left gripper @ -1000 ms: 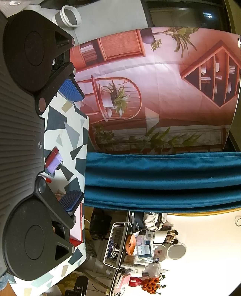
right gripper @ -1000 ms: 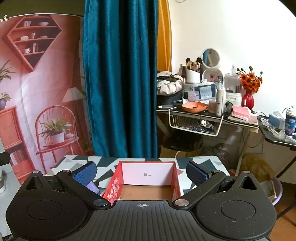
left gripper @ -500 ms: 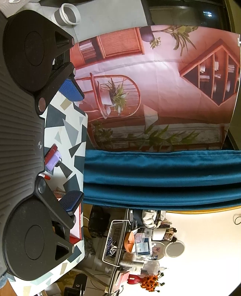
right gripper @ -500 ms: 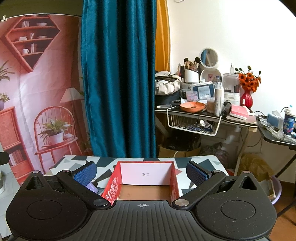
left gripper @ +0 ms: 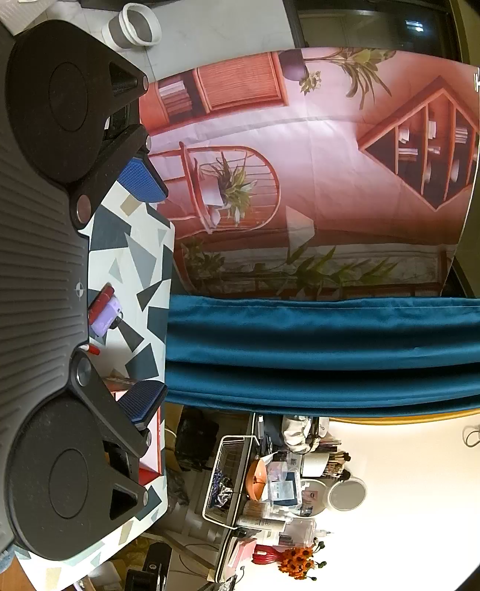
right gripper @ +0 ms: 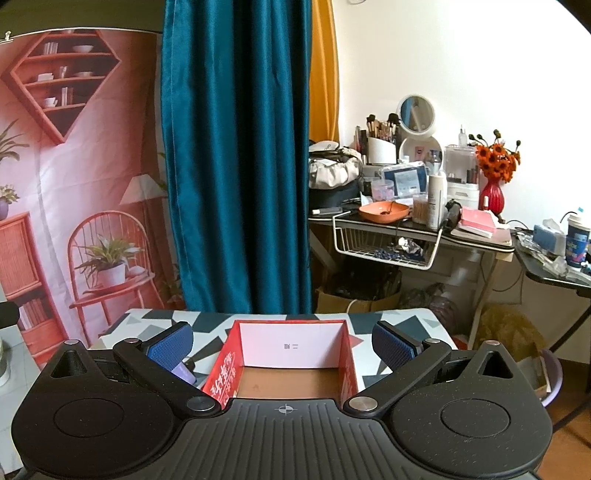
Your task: Organize rigid objects
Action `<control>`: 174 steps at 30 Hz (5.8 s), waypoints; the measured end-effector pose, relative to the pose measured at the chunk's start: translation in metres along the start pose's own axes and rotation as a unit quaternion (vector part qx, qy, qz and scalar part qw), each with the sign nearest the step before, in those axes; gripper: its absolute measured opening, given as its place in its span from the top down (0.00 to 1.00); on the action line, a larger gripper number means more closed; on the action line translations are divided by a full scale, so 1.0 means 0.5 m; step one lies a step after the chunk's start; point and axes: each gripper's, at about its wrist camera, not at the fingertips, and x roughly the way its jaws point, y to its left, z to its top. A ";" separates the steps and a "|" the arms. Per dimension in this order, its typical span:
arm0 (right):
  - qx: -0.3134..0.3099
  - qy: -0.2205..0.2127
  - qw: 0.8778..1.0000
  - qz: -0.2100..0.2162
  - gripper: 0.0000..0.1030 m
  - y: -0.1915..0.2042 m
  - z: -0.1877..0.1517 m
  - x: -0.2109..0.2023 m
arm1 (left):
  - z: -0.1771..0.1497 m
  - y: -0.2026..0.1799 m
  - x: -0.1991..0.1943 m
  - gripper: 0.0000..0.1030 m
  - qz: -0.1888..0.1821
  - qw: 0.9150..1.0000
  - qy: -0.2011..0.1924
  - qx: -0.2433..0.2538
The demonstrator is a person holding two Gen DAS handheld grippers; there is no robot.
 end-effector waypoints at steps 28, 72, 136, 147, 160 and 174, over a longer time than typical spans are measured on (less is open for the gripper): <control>0.000 -0.013 1.000 -0.002 0.00 0.004 -0.007 -0.005 | -0.003 0.007 0.000 0.00 -0.008 1.000 0.002 -0.011; 0.042 0.151 0.987 -0.038 0.70 -0.179 -0.247 0.425 | -0.149 0.044 0.361 0.08 0.003 0.989 0.138 -0.052; 0.036 0.187 0.981 -0.042 0.91 -0.209 -0.262 0.480 | -0.308 -0.050 0.496 0.73 -0.117 0.941 0.318 -0.023; 0.036 0.187 0.981 -0.042 0.91 -0.211 -0.261 0.480 | -0.303 0.016 0.549 0.68 -0.095 0.942 0.312 -0.079; 0.039 0.186 0.981 -0.040 0.91 -0.210 -0.263 0.478 | -0.315 0.045 0.543 0.42 -0.050 0.945 0.319 -0.059; 0.043 0.186 0.981 -0.037 0.91 -0.209 -0.260 0.479 | -0.262 0.037 0.523 0.22 -0.082 0.960 0.256 0.078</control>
